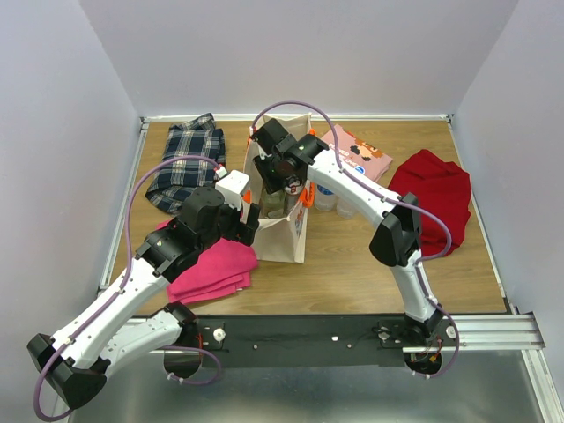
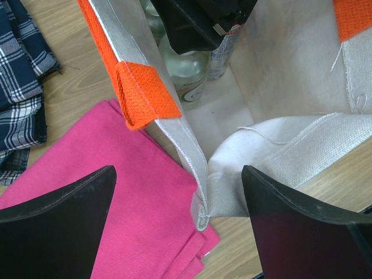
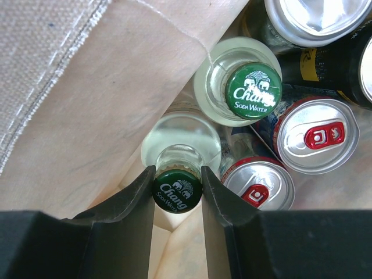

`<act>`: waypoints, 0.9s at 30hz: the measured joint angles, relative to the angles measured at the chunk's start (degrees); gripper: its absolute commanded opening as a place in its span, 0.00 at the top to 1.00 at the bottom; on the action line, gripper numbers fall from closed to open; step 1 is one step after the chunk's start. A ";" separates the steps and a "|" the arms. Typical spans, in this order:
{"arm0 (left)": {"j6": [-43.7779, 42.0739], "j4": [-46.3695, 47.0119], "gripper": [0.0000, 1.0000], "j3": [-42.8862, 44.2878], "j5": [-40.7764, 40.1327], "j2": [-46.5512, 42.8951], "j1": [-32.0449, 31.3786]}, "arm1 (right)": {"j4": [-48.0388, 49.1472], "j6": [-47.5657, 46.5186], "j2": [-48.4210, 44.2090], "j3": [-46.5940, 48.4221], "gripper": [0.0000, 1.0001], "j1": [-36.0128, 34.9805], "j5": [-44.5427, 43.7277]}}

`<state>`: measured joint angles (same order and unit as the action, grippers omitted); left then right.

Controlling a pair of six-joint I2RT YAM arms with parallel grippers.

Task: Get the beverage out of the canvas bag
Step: Take out the drink from the canvas bag.

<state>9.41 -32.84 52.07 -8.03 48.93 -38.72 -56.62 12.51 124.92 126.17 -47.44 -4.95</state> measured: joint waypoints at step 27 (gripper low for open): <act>-0.20 -0.07 0.02 0.00 -0.02 0.00 0.00 | -0.13 0.11 -2.78 1.40 0.99 -0.22 -0.15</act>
<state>9.21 -32.91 52.07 -8.05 48.93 -38.72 -56.75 12.62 122.15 127.57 -47.66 -5.10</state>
